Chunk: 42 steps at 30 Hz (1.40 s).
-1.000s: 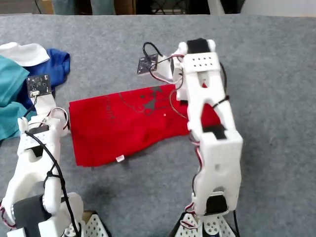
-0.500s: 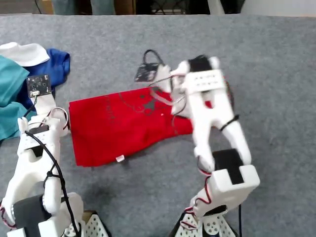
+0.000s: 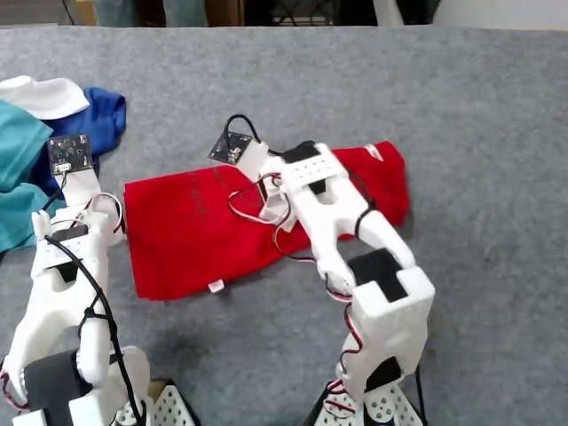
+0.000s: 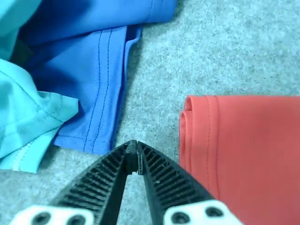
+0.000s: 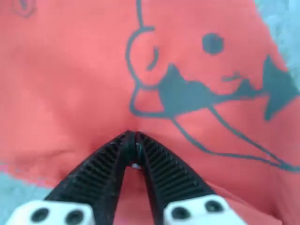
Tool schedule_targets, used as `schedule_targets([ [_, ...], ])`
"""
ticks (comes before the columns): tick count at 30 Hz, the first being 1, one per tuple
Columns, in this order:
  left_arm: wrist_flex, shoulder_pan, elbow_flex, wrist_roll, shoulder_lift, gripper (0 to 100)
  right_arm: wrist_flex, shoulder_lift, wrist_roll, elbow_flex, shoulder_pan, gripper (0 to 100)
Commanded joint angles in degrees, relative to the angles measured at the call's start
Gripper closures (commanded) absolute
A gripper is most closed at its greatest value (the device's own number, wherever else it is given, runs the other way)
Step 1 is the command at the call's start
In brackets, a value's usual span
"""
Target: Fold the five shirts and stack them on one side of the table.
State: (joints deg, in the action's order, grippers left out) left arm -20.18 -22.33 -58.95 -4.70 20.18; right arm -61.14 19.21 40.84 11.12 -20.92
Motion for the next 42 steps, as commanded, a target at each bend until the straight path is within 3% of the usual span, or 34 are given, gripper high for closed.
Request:
schedule_targets([
  [1,0.53,-0.40,0.75,0.18,0.18,97,-4.48,-7.43,-0.62,-4.44,-0.44,98.4],
  [5,0.44,-0.66,0.48,0.18,0.18,97,-8.00,-16.92,-0.70,-6.73,2.37,98.4],
  [9,0.44,-0.57,-0.22,0.18,0.44,97,-8.79,-23.69,-0.26,-6.29,11.96,98.4],
  [15,0.44,-0.48,0.13,0.18,0.26,97,-5.36,-21.76,-0.26,1.63,25.05,98.4],
  [21,0.44,-0.48,0.04,0.18,0.26,97,11.08,-12.18,-0.26,10.86,29.63,98.4],
  [27,-0.35,-0.57,-0.04,0.26,0.70,97,10.11,-8.22,-0.35,10.07,29.63,98.4],
  [31,-6.86,-1.10,3.12,0.44,0.88,96,-0.18,-13.41,-0.18,5.41,28.22,98.4],
  [35,-23.03,-2.68,13.05,8.35,4.31,86,-8.44,-22.55,-0.62,0.04,26.81,98.4],
  [39,-37.19,-2.33,23.08,11.16,7.74,78,-10.37,-32.22,-0.70,-4.79,27.08,98.4],
  [42,-39.12,0.84,23.87,11.16,6.59,76,-10.11,-37.23,-0.35,-6.20,28.22,98.4],
])
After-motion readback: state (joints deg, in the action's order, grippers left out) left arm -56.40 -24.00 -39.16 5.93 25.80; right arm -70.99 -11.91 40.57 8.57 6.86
